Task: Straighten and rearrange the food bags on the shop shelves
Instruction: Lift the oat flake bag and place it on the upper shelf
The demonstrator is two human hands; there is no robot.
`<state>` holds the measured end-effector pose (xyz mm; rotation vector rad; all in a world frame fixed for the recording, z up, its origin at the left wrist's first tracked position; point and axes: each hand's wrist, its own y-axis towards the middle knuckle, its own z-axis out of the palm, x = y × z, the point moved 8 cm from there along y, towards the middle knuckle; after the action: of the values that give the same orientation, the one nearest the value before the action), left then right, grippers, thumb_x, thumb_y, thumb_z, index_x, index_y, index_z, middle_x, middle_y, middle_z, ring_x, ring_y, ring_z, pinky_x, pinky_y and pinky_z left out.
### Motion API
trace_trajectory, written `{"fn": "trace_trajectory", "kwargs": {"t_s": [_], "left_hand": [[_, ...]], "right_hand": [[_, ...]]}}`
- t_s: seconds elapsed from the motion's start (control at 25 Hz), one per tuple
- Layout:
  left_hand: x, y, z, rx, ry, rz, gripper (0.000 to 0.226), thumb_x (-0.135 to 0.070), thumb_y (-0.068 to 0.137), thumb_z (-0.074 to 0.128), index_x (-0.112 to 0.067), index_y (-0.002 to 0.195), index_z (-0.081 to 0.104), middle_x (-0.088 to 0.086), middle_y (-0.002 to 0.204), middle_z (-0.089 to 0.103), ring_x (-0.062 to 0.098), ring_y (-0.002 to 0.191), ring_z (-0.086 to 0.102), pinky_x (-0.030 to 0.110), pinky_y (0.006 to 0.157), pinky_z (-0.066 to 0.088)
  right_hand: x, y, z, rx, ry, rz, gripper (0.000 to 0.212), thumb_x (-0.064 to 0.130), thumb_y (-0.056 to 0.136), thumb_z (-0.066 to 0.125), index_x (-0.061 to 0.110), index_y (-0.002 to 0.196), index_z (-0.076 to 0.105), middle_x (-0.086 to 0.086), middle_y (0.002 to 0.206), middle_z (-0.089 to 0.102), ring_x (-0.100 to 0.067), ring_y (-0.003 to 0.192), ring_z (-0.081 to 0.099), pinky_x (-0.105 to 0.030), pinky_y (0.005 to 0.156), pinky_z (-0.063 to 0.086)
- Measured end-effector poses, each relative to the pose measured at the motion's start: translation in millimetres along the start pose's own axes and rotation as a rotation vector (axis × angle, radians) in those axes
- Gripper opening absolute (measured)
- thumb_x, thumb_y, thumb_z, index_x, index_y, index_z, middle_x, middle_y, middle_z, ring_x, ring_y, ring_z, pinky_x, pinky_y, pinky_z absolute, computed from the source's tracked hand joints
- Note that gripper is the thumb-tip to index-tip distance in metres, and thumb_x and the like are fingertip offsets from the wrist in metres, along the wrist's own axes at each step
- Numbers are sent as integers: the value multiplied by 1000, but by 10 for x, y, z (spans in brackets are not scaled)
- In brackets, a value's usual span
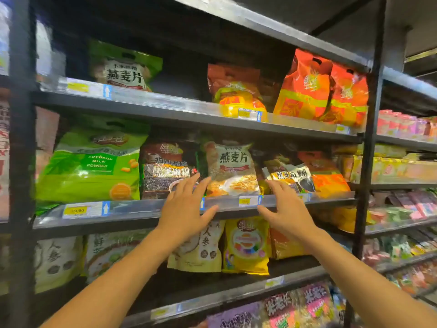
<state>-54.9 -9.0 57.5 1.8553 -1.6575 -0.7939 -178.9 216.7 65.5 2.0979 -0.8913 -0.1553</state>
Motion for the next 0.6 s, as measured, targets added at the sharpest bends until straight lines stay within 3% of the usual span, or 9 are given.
{"fn": "trace_trajectory", "kwargs": {"t_s": [0.12,0.32,0.44,0.6], "left_hand": [[-98,435,368,78,-101,-103,84,-60,97,57,-32,164,15,-3,171,17,23,156,20,49,122,32],[-181,1036,763,149,-503,-374,94,-39,92,76,-17,163,18,3,168,29,24,150,35,29,108,34],[-33,1327,1049,180,-561,-547,102,-37,90,78,-10,164,14,8,169,27,27,151,34,34,109,36],[127,1516,1358,272,-590,-695,103,-35,89,81,-2,161,15,12,167,28,29,143,40,32,97,37]], "right_hand": [[-463,462,224,77,71,-24,70,50,97,62,21,156,37,0,156,45,-21,142,43,-41,112,41],[-1098,1225,805,260,149,57,81,48,95,67,11,158,34,-10,158,47,-28,141,47,-41,110,43],[-1263,1509,1111,330,197,81,79,46,93,70,10,155,36,-12,150,54,-31,130,56,-41,99,50],[-1326,1719,1376,373,308,67,83,40,89,77,16,155,34,-6,144,61,-27,119,63,-38,90,53]]}}
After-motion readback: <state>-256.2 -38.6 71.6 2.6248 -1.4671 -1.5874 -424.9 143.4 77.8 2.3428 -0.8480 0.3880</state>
